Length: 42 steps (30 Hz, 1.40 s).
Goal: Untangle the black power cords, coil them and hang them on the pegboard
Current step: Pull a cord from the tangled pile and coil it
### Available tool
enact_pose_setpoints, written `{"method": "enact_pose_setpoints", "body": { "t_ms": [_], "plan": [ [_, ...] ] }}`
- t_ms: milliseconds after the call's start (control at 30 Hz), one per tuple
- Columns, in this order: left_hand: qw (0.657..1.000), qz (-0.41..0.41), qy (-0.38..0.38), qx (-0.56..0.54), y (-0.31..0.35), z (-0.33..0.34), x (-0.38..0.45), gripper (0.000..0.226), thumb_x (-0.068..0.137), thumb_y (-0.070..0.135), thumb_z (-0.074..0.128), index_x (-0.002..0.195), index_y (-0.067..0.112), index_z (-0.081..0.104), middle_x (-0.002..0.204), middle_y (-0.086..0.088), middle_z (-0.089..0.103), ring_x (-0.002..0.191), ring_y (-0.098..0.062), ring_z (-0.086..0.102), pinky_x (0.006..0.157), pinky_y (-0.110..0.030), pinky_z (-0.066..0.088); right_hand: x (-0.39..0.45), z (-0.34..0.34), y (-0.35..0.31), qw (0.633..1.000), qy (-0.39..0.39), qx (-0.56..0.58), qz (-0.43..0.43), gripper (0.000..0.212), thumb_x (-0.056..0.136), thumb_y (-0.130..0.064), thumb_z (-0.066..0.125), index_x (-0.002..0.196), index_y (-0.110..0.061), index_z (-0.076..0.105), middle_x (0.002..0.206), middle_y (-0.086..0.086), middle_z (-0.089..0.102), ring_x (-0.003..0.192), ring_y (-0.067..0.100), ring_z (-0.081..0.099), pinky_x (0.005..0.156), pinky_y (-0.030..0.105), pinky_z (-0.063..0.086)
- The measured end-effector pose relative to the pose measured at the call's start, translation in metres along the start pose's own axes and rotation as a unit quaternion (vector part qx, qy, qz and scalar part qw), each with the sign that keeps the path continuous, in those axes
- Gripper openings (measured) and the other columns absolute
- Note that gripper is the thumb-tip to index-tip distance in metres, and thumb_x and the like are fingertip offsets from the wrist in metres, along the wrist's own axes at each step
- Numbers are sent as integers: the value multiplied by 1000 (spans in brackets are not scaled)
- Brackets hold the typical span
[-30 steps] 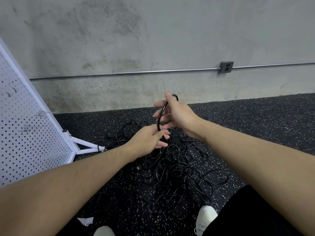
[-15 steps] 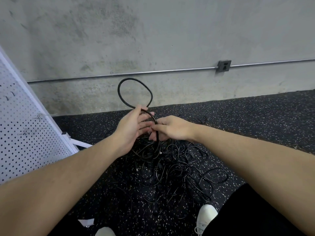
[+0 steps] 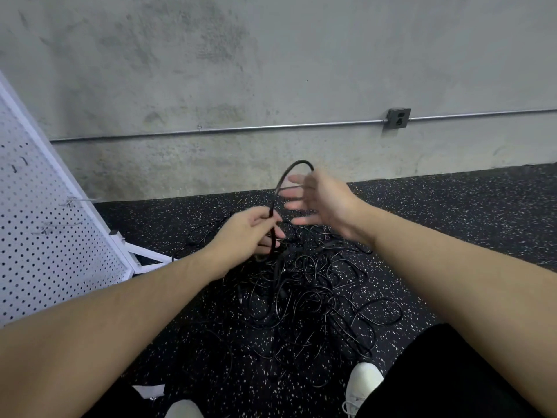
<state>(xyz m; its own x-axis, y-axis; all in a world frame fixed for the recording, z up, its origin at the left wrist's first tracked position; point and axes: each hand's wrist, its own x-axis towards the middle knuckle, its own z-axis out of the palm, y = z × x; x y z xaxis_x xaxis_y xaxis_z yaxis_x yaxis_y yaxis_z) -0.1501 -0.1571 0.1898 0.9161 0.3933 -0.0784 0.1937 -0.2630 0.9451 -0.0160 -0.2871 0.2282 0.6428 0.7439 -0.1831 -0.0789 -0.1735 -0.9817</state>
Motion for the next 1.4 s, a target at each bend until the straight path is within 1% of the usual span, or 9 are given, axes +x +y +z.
{"method": "enact_pose_setpoints", "body": {
  "t_ms": [167,433,533,667,767,867,1033,1233,1400],
  "plan": [
    [981,1,53,-187,28,0,0,17,107,20,51,114,11,64,94,-6,76,78,-23,76,65,-34,62,-8,-3,22,927,-177,-324,73,48,99,-23,50,145,-35,46,142,-9,53,128,14,51,108,47,46],
    [921,4,105,-374,37,-9,1,16,111,25,42,106,13,52,103,-9,78,87,-28,77,62,-31,61,-17,6,18,909,-256,-328,9,18,104,-31,57,119,-32,64,111,-27,68,105,-10,61,102,32,48],
    [959,-6,90,-270,26,-15,0,41,109,51,29,121,25,58,116,-3,76,103,-20,74,79,-37,60,-12,12,15,953,-183,-238,-41,19,106,-26,52,117,-15,62,124,1,70,107,12,69,104,36,53],
    [998,-4,-63,-29,-3,-13,-7,52,92,80,38,120,42,60,121,10,72,108,-9,71,100,-36,52,-9,19,2,986,-78,-113,-96,17,109,-22,44,110,-11,56,102,11,71,78,21,70,81,39,63],
    [984,18,-112,139,-16,-7,-8,24,95,46,68,116,35,63,111,10,75,104,0,69,104,-32,51,-11,18,-4,991,-59,-51,-105,15,110,-22,41,105,-12,52,91,4,75,68,17,69,63,32,62],
    [980,42,-58,184,-16,-4,-2,11,101,33,63,110,29,68,98,6,76,90,-2,68,90,-26,54,-12,17,-8,993,-49,0,-107,14,109,-26,44,104,-14,49,92,1,77,75,19,72,60,31,60],
    [999,-11,-12,-37,7,5,-3,13,108,23,50,104,16,61,97,-5,80,91,-22,76,86,-35,62,-5,10,-5,999,-15,32,-34,28,109,-30,38,126,-17,56,122,4,69,107,23,69,75,40,63],
    [963,-8,62,-262,35,2,-1,17,109,19,47,106,5,56,102,-16,78,83,-24,77,70,-28,63,-10,-2,27,909,-194,-367,27,41,101,-24,56,140,-32,50,135,-2,59,118,12,54,102,30,40],
    [933,8,88,-350,37,-7,1,28,110,29,43,112,7,60,109,-13,77,85,-23,76,75,-31,62,-7,10,24,908,-136,-390,-71,24,107,-26,49,113,-16,69,106,-3,72,93,-1,64,87,19,49]
  ]
}}
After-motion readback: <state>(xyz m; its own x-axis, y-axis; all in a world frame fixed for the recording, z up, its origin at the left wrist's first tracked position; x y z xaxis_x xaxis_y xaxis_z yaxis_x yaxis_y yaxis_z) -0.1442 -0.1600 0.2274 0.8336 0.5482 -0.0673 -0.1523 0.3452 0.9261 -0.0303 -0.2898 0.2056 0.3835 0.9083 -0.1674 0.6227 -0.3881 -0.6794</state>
